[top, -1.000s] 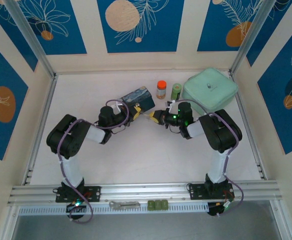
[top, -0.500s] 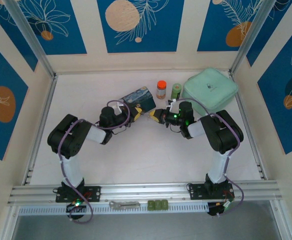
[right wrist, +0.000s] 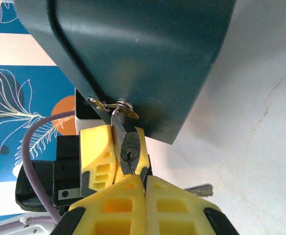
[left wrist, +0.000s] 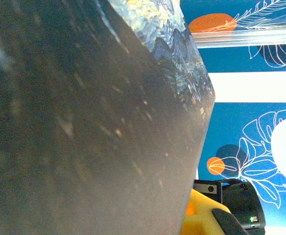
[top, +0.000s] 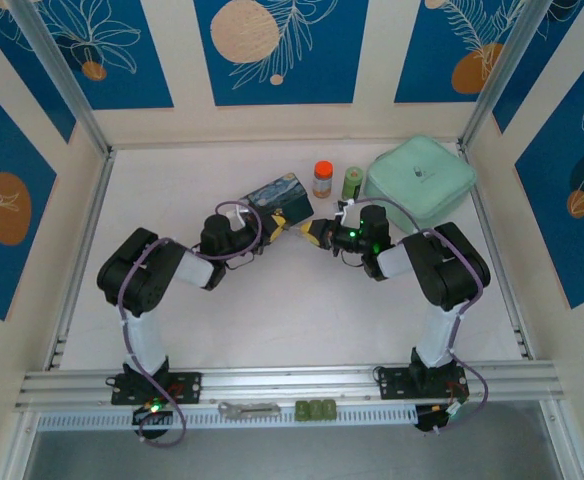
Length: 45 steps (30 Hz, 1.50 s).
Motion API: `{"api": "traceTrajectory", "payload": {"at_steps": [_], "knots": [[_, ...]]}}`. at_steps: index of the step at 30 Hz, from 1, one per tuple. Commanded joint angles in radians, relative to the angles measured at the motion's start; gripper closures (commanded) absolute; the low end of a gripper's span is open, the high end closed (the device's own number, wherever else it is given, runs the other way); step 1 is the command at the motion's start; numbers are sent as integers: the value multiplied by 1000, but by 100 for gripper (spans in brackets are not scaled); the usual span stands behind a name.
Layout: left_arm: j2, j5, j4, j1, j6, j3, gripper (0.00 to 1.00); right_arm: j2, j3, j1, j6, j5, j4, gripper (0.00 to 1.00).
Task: Unlock a padlock with a key
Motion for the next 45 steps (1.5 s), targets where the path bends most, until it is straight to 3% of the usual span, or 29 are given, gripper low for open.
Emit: {"api": "traceTrajectory", "payload": {"at_steps": [1, 11, 27, 36, 45], "knots": [[6, 8, 72, -22, -7, 25, 100, -42, -9, 3, -19, 13, 29, 100], [6, -3, 101, -34, -35, 26, 100, -3, 15, 30, -6, 50, 55, 100], [15, -17, 114, -64, -64, 26, 100, 89, 9, 62, 142, 115, 318, 100], [27, -11, 102, -65, -53, 36, 100, -41, -39, 49, 38, 101, 161, 100], [15, -15, 112, -69, -60, 27, 100, 3, -2, 46, 53, 117, 174, 100]]}}
